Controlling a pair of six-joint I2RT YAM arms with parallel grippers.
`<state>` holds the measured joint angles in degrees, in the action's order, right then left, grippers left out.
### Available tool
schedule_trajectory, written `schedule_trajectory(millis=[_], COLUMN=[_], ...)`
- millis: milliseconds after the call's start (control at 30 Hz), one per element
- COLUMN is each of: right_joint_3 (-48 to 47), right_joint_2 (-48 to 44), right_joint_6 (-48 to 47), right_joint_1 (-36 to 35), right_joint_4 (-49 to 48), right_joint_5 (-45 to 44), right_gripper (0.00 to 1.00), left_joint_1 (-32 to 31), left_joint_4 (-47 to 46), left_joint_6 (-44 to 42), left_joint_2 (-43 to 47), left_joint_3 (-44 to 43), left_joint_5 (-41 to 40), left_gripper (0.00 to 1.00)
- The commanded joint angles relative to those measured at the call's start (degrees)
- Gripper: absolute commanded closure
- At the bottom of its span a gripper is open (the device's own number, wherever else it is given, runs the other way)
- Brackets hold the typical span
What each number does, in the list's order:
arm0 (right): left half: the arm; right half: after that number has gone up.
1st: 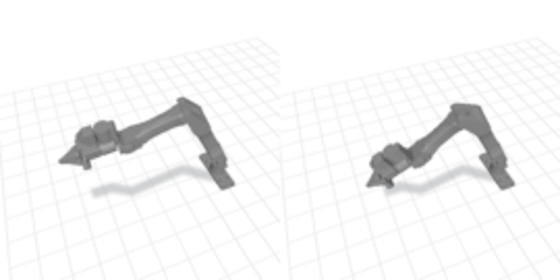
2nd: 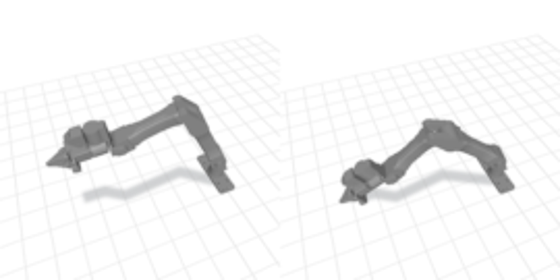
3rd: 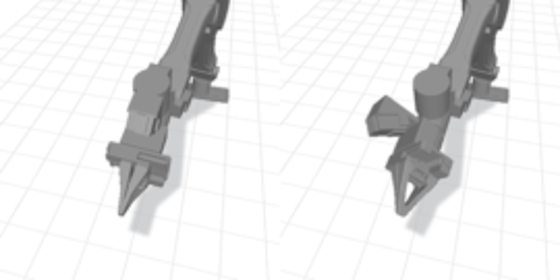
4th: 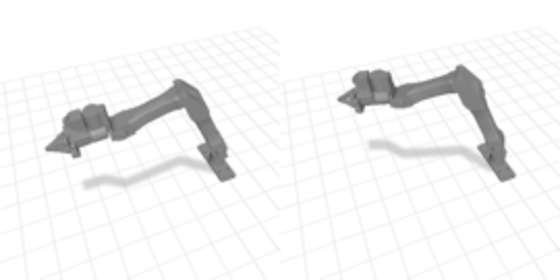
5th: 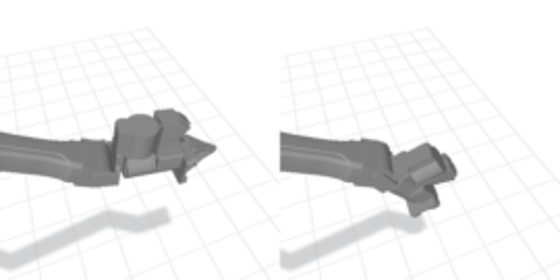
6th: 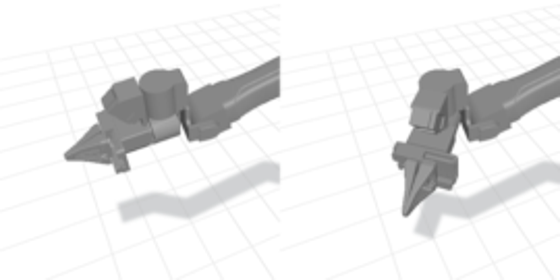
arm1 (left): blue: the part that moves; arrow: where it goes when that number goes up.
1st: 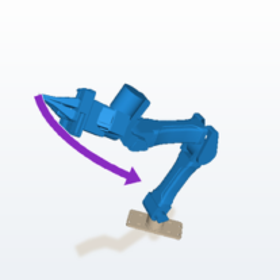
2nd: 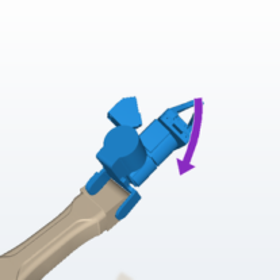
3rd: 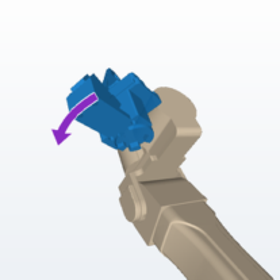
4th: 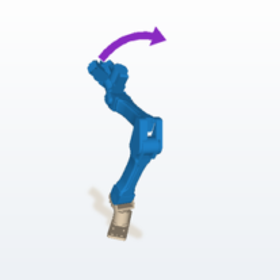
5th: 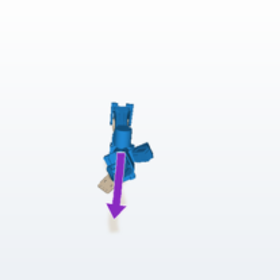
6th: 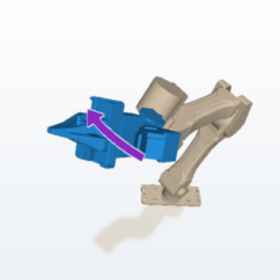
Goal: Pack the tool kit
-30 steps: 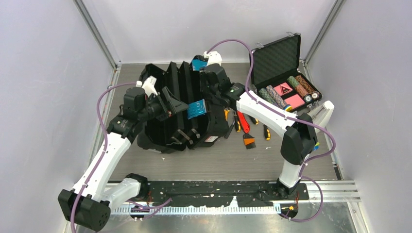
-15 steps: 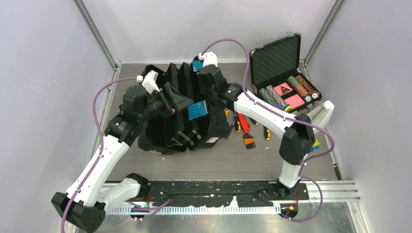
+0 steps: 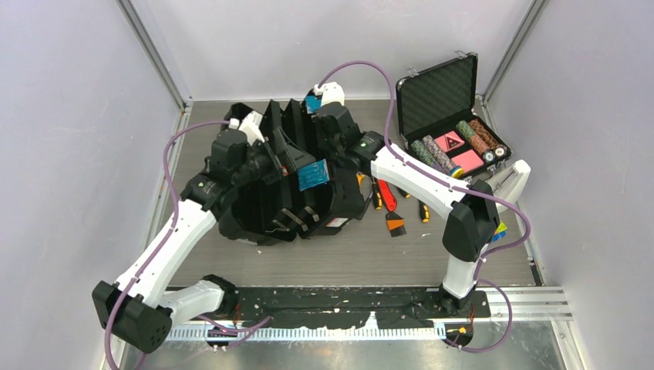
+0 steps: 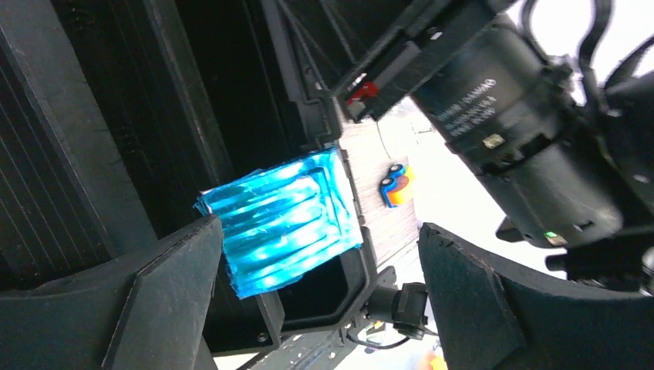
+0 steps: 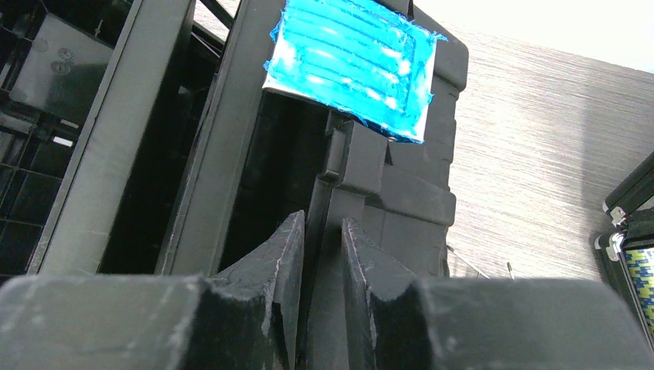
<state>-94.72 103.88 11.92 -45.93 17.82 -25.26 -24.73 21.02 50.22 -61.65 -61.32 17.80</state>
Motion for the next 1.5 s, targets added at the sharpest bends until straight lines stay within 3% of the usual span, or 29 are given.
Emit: schedule_trajectory(millis=[0,433,700,1367,1467], right_joint_3=[1.78,0.83,0.19,-2.61,-2.6], right_joint_2=[3.88,3.75,3.82,4.31,4.54], right_joint_6=[0.07,-0.32,-0.43,-0.75,-0.76], right_joint_1=[-0.55,-1.0,-1.18,-2.1,-2.1], right_joint_4=[11.38,11.7,12.07,13.18,13.2], right_joint_5=[1.49,1.0,0.56,-0.6,-0.62], right_gripper=[0.76,0.76,0.76,0.76,0.76], left_joint_1=[-0.14,-0.21,-2.51,-5.5,-5.5], left_joint_4=[-4.15,-2.09,6.94,8.35,6.97], left_joint_6=[1.39,2.09,-3.77,0.51,1.75], left_joint_2=[-2.09,-5.82,-5.72,-9.94,-8.23], left_joint_3=[0.64,1.48,-5.14,-5.42,-5.1], left_joint_5=[1.26,-0.31,-10.16,-7.07,-5.6], left_gripper=[0.02,0.0,0.0,0.01,0.08])
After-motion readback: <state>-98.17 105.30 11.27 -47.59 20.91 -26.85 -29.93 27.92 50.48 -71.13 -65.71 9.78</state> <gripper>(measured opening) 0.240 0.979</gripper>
